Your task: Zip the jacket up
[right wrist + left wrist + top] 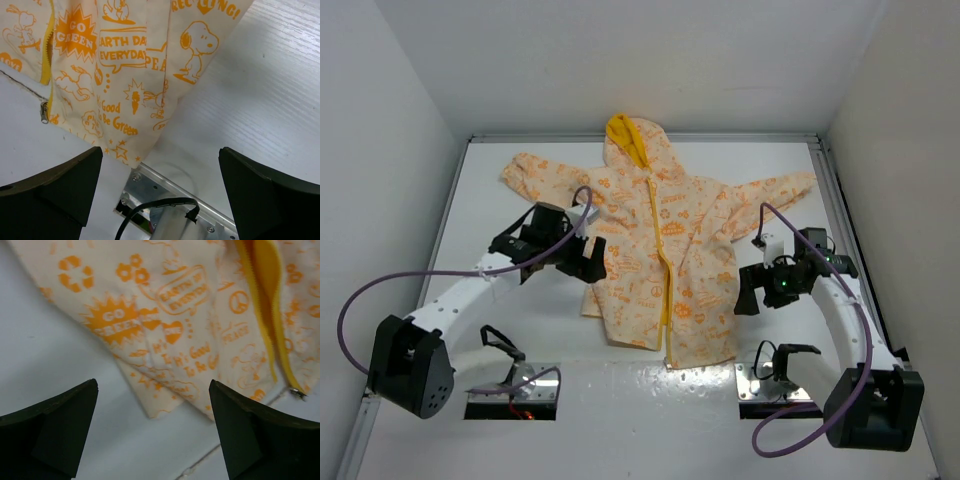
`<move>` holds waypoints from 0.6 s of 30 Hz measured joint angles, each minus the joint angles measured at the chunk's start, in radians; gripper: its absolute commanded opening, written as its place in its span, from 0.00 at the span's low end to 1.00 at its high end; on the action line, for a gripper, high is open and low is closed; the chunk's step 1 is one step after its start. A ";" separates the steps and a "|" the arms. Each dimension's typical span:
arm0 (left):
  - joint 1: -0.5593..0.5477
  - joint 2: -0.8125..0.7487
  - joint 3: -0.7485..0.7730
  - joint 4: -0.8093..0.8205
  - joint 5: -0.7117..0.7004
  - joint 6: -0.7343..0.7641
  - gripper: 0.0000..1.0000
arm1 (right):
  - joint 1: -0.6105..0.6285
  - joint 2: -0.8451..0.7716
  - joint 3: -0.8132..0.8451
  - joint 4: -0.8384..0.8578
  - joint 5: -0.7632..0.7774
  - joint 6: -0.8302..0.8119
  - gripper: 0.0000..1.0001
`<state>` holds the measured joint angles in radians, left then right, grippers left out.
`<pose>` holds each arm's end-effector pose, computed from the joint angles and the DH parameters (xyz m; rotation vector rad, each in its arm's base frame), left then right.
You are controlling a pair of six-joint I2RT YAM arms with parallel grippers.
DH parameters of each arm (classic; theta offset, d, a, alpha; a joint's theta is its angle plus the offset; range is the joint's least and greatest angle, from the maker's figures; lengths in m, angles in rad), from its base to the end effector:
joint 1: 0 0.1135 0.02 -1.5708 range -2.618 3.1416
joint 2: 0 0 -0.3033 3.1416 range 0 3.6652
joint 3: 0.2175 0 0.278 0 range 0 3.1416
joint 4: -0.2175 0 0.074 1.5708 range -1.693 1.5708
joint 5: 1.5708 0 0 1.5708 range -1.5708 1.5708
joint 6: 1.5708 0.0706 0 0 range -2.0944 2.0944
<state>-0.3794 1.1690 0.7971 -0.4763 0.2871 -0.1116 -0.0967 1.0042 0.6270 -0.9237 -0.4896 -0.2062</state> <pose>0.2432 -0.1185 0.2436 0.4596 2.4094 -0.5684 0.1704 0.0168 0.1938 -0.2426 2.7295 0.6202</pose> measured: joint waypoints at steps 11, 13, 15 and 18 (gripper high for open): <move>-0.150 0.156 -0.105 0.290 0.524 -0.257 0.83 | 0.000 -0.008 0.000 -0.004 -0.012 0.019 1.00; -0.177 0.210 -0.119 0.329 0.554 -0.299 0.81 | 0.000 -0.020 0.000 -0.001 -0.012 0.030 1.00; -0.217 0.245 -0.129 0.374 0.566 -0.339 0.79 | -0.001 -0.029 0.000 0.006 -0.012 0.043 1.00; -0.285 0.269 -0.144 0.467 0.551 -0.409 0.75 | -0.006 -0.034 0.000 0.019 -0.011 0.072 1.00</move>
<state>-0.6640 1.4384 0.6533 -0.0097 0.8379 -0.5201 -0.1032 0.9707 0.6270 -0.9051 -0.5011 -0.1337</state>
